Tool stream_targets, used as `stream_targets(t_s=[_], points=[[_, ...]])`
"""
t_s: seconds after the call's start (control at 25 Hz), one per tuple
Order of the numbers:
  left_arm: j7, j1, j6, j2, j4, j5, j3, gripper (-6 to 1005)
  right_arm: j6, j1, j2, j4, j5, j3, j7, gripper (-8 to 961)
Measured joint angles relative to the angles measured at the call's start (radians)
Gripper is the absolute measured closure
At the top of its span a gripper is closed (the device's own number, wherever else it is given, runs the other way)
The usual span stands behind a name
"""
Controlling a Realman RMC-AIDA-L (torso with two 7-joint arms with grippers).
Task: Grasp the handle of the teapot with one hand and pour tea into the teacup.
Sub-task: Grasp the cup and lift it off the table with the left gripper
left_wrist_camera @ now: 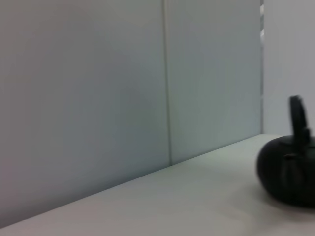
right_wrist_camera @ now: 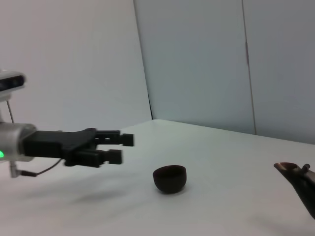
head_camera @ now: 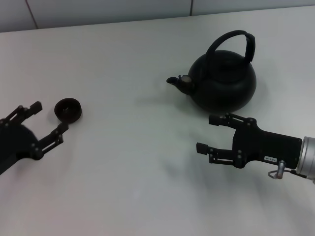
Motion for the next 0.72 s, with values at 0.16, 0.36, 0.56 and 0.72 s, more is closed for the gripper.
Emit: stream_targets(t_s=[0.16, 0.36, 0.56, 0.72], points=[[0.006, -0.057, -0.091, -0.014, 0.001, 0.005, 0.004, 208, -0.004, 0.0, 0.0, -0.001, 0.0, 0.0, 0.0, 118], [-0.007, -0.106, -0.187, -0.026, 0.002, 0.042, 0.005, 210, -0.006, 0.0, 0.0, -0.004, 0.0, 0.0, 0.006, 117], [-0.038, -0.126, -0.24, -0.035, 0.007, 0.083, 0.003, 223, -0.006, 0.0, 0.0, -0.005, 0.0, 0.0, 0.011, 116], [-0.053, -0.14, -0.273, -0.036, 0.01, 0.099, -0.004, 233, -0.006, 0.001, 0.0, -0.005, 0.0, 0.0, 0.011, 117]])
